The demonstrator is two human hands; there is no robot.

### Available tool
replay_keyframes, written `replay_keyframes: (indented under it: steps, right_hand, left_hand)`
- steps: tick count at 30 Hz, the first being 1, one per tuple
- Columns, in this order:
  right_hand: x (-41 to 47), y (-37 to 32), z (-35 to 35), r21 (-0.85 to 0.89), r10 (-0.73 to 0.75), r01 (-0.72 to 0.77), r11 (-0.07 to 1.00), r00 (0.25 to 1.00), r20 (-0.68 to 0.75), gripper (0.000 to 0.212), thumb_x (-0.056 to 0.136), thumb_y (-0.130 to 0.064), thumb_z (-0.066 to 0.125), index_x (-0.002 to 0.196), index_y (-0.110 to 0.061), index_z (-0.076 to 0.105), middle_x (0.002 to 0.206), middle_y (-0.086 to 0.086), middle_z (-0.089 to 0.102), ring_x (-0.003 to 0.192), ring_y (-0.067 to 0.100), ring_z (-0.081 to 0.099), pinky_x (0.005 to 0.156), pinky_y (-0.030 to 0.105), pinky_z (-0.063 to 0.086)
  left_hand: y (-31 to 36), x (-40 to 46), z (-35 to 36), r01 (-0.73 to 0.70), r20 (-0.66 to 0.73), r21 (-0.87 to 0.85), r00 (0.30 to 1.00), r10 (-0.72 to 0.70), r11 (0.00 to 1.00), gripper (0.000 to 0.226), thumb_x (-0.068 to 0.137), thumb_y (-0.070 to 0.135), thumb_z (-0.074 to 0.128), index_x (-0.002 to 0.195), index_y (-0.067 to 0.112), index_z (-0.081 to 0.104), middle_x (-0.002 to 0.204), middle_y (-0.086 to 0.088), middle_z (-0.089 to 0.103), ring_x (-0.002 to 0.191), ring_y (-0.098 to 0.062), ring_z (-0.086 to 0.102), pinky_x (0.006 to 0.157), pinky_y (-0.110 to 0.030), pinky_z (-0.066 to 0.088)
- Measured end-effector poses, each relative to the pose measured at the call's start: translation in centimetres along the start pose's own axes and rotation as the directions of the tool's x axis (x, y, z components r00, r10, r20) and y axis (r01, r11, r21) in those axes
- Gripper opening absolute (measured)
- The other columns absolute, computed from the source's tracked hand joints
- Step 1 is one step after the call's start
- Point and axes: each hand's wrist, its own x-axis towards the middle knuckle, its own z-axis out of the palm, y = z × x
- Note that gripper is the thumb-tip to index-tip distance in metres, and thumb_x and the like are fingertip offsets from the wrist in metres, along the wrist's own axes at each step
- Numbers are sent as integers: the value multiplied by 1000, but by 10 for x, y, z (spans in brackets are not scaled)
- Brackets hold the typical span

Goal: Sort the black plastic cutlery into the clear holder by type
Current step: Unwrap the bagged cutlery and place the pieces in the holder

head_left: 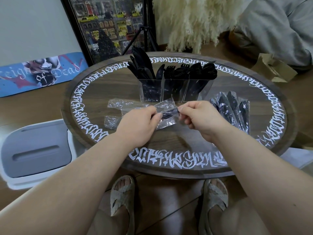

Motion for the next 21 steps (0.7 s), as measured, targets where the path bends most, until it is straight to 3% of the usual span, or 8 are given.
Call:
replay_keyframes:
  steps: [6,12,18,21]
  right_hand:
    - [-1,-1,1,26,29,-29,999,1000,12,18,90,-3,55,90,-14,69,68,2,66,55,8,51,48,18,41]
    - [-1,0,0,-20,28,-27,999,996,81,15,93,-8,57,85,-13,69,71,1,66,55,6,53,50,18,42]
    - [-1,-2,-1,30,14,-16,999,997,73,12,93,-8,58,82,-11,65,75,8,69,54,7,52,52,21,42]
    - [0,-1,-2,79,19,-16,997,999,-27,16,92,-8,59,78,-12,64,67,1,65,52,6,47,48,18,39]
  left_hand:
    - [1,1,-2,19,-6,3,1000,-19,1000,31,99,41,41,92,16,59,76,-1,64,74,-20,58,71,-39,50]
    - [3,1,-3,-42,2,47,999,42,998,30,99,39,43,90,19,63,67,5,58,69,-16,55,65,-33,46]
    - [4,0,-3,-48,-107,-33,993,44,998,29,99,38,43,92,18,63,77,6,61,74,-14,56,68,-34,47]
    - [-6,4,-5,30,-216,-3,976,-30,1000,31,100,35,34,102,16,59,97,1,61,91,-20,54,73,-33,39]
